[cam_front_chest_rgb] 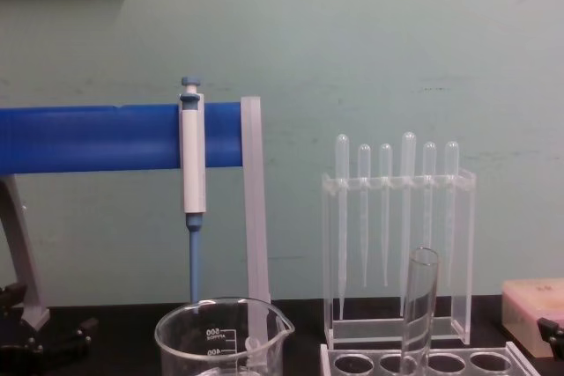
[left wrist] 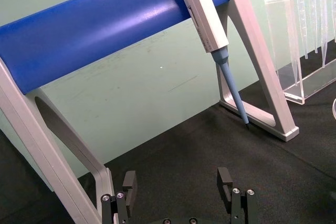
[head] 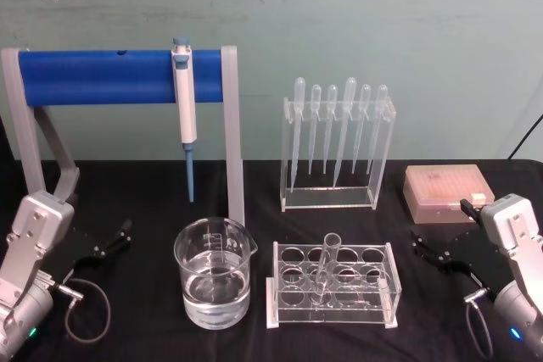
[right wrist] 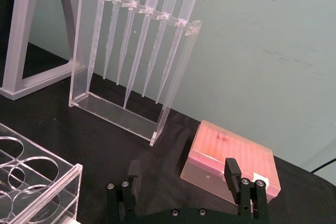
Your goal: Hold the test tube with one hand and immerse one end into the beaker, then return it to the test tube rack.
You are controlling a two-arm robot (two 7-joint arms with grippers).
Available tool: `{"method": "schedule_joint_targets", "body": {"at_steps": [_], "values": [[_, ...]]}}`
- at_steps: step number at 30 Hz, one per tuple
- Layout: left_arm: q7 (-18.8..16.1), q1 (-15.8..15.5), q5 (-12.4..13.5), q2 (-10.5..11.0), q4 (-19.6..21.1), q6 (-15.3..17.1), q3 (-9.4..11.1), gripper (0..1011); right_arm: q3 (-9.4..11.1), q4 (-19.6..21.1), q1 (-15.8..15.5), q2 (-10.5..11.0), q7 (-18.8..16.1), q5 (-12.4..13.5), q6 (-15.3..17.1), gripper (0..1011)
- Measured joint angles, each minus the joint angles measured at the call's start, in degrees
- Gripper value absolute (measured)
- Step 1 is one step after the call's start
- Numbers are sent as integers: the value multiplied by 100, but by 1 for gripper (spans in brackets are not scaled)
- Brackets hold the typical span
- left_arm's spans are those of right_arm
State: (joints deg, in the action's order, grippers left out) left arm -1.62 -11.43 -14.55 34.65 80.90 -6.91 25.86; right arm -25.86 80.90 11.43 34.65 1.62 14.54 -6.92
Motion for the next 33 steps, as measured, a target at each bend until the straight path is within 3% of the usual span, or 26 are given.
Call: {"method": "schedule_joint_targets", "body": {"at_steps": [33], "values": [[0, 0, 0, 0, 0, 0, 0, 1000, 0, -1, 0, 0, 0, 1, 1, 1002]]}}
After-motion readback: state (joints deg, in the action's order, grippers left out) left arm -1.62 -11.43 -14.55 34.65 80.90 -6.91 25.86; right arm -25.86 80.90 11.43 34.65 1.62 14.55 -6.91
